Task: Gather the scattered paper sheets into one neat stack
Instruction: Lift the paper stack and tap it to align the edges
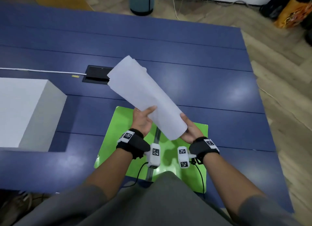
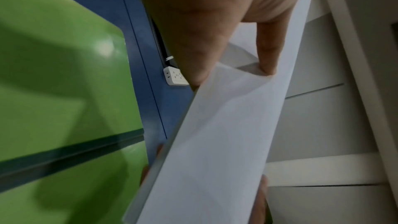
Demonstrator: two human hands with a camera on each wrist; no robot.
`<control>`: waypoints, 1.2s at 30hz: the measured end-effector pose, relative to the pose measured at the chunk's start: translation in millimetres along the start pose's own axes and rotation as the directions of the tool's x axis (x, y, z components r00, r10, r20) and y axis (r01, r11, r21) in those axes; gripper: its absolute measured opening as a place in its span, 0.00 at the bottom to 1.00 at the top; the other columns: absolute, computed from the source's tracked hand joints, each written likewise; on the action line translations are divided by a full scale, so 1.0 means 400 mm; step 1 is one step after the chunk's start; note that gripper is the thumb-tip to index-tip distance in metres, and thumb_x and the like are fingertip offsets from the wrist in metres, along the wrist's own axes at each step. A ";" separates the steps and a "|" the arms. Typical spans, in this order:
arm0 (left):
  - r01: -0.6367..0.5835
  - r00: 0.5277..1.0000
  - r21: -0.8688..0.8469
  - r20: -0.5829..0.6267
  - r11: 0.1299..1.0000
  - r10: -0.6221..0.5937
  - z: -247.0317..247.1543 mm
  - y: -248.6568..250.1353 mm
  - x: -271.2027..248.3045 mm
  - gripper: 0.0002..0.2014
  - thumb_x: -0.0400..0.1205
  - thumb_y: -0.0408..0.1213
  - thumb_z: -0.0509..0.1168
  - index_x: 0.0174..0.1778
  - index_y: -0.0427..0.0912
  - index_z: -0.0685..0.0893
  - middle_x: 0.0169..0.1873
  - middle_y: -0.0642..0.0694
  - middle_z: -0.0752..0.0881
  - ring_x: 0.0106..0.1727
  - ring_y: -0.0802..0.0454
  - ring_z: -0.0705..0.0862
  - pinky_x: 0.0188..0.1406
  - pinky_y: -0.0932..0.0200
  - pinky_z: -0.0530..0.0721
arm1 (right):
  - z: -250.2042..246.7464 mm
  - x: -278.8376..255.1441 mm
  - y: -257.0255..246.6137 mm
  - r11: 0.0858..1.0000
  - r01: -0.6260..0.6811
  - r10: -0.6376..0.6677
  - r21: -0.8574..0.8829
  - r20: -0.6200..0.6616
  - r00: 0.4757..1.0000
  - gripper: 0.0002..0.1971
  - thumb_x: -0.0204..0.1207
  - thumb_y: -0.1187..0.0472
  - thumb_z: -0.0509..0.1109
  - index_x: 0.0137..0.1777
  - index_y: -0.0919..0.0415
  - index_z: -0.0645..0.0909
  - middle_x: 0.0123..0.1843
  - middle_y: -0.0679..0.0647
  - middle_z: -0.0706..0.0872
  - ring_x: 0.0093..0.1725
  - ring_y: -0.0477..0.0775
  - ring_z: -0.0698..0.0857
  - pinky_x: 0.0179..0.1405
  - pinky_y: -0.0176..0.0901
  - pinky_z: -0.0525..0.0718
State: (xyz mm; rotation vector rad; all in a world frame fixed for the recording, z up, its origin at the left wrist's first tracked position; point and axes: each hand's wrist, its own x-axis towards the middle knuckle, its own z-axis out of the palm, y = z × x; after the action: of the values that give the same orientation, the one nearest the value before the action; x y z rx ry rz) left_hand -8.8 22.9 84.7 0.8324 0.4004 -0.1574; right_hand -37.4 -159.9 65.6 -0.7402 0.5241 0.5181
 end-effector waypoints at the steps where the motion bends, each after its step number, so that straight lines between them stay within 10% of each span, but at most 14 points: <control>1: 0.007 1.000 -0.018 0.000 1.000 -0.007 -0.002 -0.003 -0.007 0.18 0.74 0.13 0.64 0.48 0.40 0.85 0.45 0.45 0.91 0.47 0.49 0.89 0.52 0.54 0.88 | 0.000 -0.004 0.008 0.999 -0.027 0.026 0.032 0.013 1.000 0.24 0.76 0.54 0.71 0.69 0.63 0.76 0.64 0.62 0.86 0.60 0.57 0.86 0.59 0.55 0.85; 9: 0.146 0.950 0.280 0.228 0.949 -0.214 -0.111 0.096 -0.095 0.29 0.57 0.44 0.85 0.53 0.39 0.87 0.46 0.48 0.92 0.52 0.55 0.89 0.71 0.46 0.77 | -0.037 -0.057 -0.064 0.978 0.164 -0.159 -0.133 0.048 0.986 0.21 0.76 0.69 0.63 0.70 0.69 0.74 0.67 0.64 0.83 0.63 0.61 0.84 0.60 0.54 0.85; 13: 0.138 0.914 -0.021 0.387 0.990 -0.119 -0.235 0.156 -0.109 0.24 0.86 0.49 0.52 0.73 0.40 0.76 0.69 0.39 0.81 0.70 0.43 0.78 0.71 0.47 0.74 | -0.119 -0.057 -0.092 0.937 0.124 -0.115 -0.326 0.046 0.992 0.23 0.76 0.76 0.64 0.72 0.71 0.73 0.68 0.66 0.81 0.65 0.65 0.83 0.62 0.57 0.84; 16: 0.255 0.949 0.447 0.056 0.858 -0.311 -0.259 0.099 -0.084 0.11 0.82 0.48 0.64 0.55 0.52 0.88 0.55 0.50 0.90 0.47 0.56 0.89 0.42 0.62 0.86 | -0.172 -0.027 -0.053 0.768 0.090 -0.230 -0.634 -0.142 0.963 0.22 0.71 0.80 0.69 0.66 0.72 0.77 0.66 0.67 0.83 0.53 0.58 0.89 0.50 0.49 0.88; 19: 0.209 0.966 0.736 -0.053 0.644 -0.254 -0.265 0.009 -0.065 0.25 0.74 0.33 0.74 0.64 0.38 0.73 0.63 0.36 0.83 0.53 0.42 0.86 0.50 0.49 0.85 | -0.160 -0.025 0.012 0.525 0.079 -0.368 -0.847 -0.142 0.919 0.17 0.73 0.76 0.71 0.60 0.62 0.81 0.59 0.60 0.88 0.55 0.59 0.87 0.59 0.53 0.84; 23: -0.063 0.997 0.905 0.037 0.421 0.068 -0.229 -0.008 -0.090 0.25 0.76 0.26 0.69 0.64 0.45 0.67 0.54 0.47 0.84 0.55 0.46 0.85 0.51 0.59 0.79 | -0.097 -0.064 0.046 0.496 0.256 -0.611 -0.830 -0.125 0.782 0.11 0.77 0.69 0.70 0.58 0.58 0.83 0.53 0.49 0.89 0.51 0.47 0.88 0.56 0.43 0.84; 32: -0.296 0.906 0.770 0.040 0.565 0.421 -0.170 0.027 -0.125 0.15 0.76 0.26 0.72 0.57 0.37 0.83 0.50 0.46 0.88 0.47 0.59 0.88 0.49 0.70 0.84 | -0.017 -0.158 0.001 0.472 0.539 -0.824 -0.698 -0.132 0.551 0.07 0.77 0.69 0.71 0.54 0.65 0.83 0.38 0.32 0.89 0.41 0.30 0.86 0.45 0.26 0.81; 36: -0.193 0.941 0.729 -0.052 0.657 0.335 -0.219 -0.017 -0.138 0.17 0.72 0.26 0.76 0.56 0.31 0.83 0.49 0.40 0.89 0.47 0.46 0.88 0.46 0.66 0.87 | -0.058 -0.200 0.037 0.489 0.517 -0.799 -0.703 -0.123 0.588 0.06 0.73 0.73 0.73 0.43 0.62 0.83 0.34 0.39 0.88 0.34 0.31 0.84 0.39 0.31 0.82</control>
State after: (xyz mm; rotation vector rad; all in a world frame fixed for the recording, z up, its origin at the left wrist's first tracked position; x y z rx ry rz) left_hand -86.2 82.6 49.6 1.6941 0.3832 0.0527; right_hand -112.6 -188.0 92.4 -1.6397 0.4190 -0.3090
